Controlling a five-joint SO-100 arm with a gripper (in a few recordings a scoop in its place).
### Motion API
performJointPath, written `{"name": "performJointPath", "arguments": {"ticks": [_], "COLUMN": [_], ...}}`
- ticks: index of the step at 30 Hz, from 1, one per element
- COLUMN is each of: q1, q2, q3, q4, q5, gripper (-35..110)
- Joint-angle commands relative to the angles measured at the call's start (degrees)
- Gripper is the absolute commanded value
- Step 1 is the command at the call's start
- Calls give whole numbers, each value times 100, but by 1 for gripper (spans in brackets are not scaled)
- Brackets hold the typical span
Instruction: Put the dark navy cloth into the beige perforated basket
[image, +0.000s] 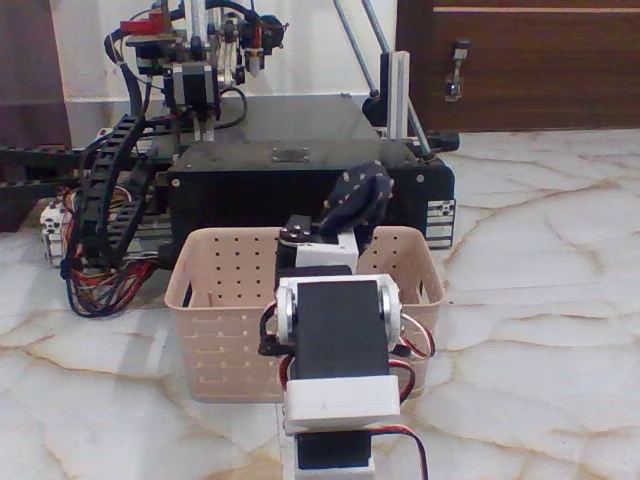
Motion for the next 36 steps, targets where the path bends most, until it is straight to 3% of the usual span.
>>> {"name": "performJointPath", "arguments": {"ticks": [1, 12, 26, 36], "q1": [-105, -334, -439, -299], "q2": [-53, -800, -3155, -4605], "q3": [-642, -2522, -6521, -9229], "q4": [343, 1230, 3032, 6038], "q5": [158, 1081, 3894, 5396], "gripper": [0, 0, 0, 0]}}
